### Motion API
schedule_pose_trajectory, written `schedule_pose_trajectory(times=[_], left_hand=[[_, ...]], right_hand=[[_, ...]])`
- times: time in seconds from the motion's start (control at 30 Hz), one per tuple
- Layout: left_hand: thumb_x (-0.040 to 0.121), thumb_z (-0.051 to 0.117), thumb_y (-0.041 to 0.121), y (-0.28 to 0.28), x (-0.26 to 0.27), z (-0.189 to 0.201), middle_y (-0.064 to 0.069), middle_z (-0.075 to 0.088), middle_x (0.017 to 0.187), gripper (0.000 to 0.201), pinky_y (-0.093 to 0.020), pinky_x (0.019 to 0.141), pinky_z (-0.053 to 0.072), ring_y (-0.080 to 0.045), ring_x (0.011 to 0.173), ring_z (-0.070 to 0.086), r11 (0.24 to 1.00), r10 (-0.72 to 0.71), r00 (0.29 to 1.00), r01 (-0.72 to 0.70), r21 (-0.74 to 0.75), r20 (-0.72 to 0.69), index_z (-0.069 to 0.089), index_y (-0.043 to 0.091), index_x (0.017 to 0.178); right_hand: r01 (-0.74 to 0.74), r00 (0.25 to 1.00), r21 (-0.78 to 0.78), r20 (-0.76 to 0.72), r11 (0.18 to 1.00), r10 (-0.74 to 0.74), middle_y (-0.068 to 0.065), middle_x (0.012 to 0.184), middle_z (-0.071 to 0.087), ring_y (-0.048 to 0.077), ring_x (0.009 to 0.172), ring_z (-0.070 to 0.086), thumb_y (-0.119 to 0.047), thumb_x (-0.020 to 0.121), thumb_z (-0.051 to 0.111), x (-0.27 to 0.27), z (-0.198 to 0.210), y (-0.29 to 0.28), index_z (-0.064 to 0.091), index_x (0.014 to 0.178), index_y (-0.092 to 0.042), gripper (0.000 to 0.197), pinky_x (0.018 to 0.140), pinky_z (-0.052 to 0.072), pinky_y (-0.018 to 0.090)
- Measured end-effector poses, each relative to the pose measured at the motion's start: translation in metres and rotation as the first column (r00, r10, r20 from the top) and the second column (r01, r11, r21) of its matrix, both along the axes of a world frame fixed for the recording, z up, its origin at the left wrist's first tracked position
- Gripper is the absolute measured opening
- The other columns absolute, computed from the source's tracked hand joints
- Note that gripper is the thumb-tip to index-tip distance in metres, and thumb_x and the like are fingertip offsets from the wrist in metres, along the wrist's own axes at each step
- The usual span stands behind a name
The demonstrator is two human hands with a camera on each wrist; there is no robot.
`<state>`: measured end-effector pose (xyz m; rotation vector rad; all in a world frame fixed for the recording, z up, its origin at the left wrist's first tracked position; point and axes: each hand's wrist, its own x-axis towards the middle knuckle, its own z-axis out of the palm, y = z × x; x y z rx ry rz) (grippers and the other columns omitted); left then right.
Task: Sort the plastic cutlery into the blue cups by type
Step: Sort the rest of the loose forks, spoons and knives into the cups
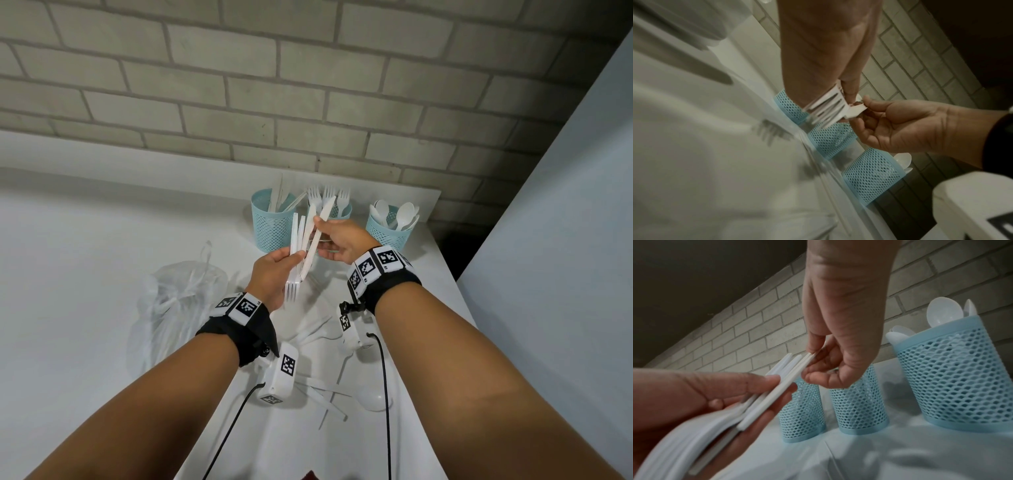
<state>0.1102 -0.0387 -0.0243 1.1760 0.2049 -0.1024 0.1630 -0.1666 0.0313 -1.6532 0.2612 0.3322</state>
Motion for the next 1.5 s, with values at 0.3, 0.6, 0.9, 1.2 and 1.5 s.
schedule_pose_trajectory(times=[0.3,0.6,0.9,1.2,1.5], left_hand=[[0.086,0.064,0.006,-0.001,-0.004,0.008,-0.017,0.067,0.110,0.020,-0.041,0.098,0.048,-0.026,0.101,0.063,1.000,0.000,1.000,0.000,0.007,-0.007,0.066,0.004,0.106],[0.090,0.057,0.000,0.008,0.000,0.018,-0.008,0.059,0.078,0.006,-0.021,0.054,0.050,-0.017,0.061,0.051,0.963,0.153,0.988,-0.147,-0.226,0.009,0.061,0.003,0.086],[0.092,0.054,0.002,0.017,0.008,0.015,-0.008,0.058,0.077,0.009,-0.024,0.063,0.045,-0.016,0.063,0.050,0.947,0.254,0.967,-0.244,-0.209,0.019,0.063,0.004,0.092],[0.089,0.058,0.003,0.026,0.008,0.014,-0.007,0.064,0.087,0.008,-0.016,0.062,0.054,-0.015,0.076,0.059,0.939,0.179,0.984,-0.166,-0.300,0.017,0.064,0.004,0.095],[0.078,0.072,0.002,0.013,0.011,0.021,-0.001,0.067,0.076,0.022,-0.009,0.063,0.051,0.000,0.060,0.063,0.959,0.026,0.978,-0.083,0.272,0.209,0.068,0.000,0.100]], right_hand=[[-0.003,1.000,-0.002,-0.017,1.000,0.003,0.003,0.085,0.063,0.012,0.073,0.058,-0.025,0.092,0.059,0.004,0.003,0.001,0.056,0.078,-0.014,0.017,0.062,0.050,0.023],[0.250,0.882,0.084,0.391,0.965,-0.262,0.019,0.095,0.068,0.034,0.087,0.067,-0.009,0.092,0.055,0.033,0.065,0.030,0.064,0.089,-0.002,0.012,0.082,0.056,0.048],[0.316,0.784,-0.024,0.570,0.948,-0.247,0.017,0.090,0.068,0.023,0.080,0.059,-0.008,0.087,0.061,0.066,0.042,0.072,0.066,0.094,0.002,0.013,0.087,0.053,0.045],[0.195,0.809,-0.161,0.585,0.967,-0.066,0.012,0.113,0.067,0.018,0.101,0.061,-0.009,0.085,0.064,0.068,0.035,0.068,0.060,0.120,-0.004,0.035,0.095,0.044,0.022],[-0.384,0.881,-0.747,-0.119,0.543,0.458,0.012,0.065,0.065,0.013,0.045,0.061,-0.036,0.098,0.043,0.031,0.085,0.030,0.063,0.086,0.003,0.045,0.040,0.045,0.016]])
